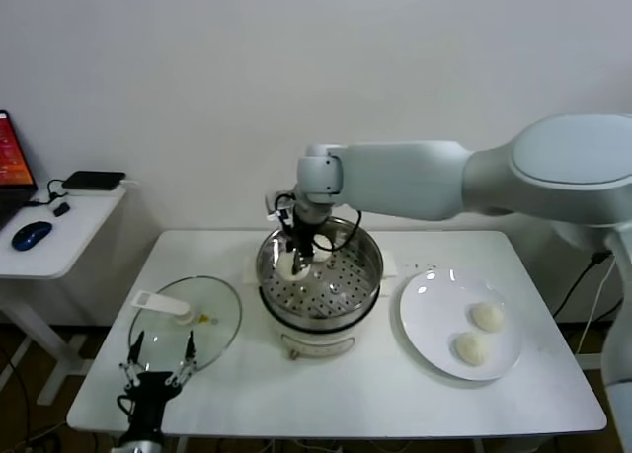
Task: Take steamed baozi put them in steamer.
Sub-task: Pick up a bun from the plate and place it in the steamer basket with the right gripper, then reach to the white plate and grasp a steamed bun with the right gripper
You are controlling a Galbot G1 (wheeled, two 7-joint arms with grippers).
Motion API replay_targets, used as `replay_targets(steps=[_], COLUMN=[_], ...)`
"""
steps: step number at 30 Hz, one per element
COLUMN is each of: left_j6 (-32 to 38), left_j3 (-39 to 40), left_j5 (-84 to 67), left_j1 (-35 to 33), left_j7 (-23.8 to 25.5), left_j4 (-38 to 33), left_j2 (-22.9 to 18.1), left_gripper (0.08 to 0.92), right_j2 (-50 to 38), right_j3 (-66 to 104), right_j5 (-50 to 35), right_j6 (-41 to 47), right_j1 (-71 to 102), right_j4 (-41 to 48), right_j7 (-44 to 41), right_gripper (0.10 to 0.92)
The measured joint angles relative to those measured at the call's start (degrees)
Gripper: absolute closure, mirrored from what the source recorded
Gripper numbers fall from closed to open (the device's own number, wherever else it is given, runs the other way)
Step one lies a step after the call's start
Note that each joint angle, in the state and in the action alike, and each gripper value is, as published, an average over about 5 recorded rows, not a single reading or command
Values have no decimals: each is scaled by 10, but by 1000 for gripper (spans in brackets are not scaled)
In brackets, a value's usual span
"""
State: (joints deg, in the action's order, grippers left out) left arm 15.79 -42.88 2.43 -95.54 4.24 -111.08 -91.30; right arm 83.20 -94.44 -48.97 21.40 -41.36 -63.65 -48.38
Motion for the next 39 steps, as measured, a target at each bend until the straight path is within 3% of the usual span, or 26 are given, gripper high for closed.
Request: replay_targets(steps=[10, 18, 21, 30, 39], left_j6=[0, -2, -2, -3, -1], left_j3=[0, -1, -1, 2, 3], left_j5=[0, 0, 0, 3, 7], left_j1=[4, 6, 6, 2, -1], left_j7=[1, 2, 2, 2, 1], left_j4=[3, 4, 3, -4, -4], left_j2=[0, -1, -2, -4, -5], left_gripper=[177, 177, 177, 177, 177], right_j2=[13, 6, -1, -46, -145], right_j3=[7, 11, 14, 3, -62], right_j5=[17, 16, 12, 4, 26], right_j6=[-4, -10, -12, -30, -85], right_j1=[26, 21, 13, -28, -99], right_j4=[28, 32, 32, 5, -45], right_j7=[-6, -17, -20, -44, -101], right_gripper=[462, 254, 212, 202, 203])
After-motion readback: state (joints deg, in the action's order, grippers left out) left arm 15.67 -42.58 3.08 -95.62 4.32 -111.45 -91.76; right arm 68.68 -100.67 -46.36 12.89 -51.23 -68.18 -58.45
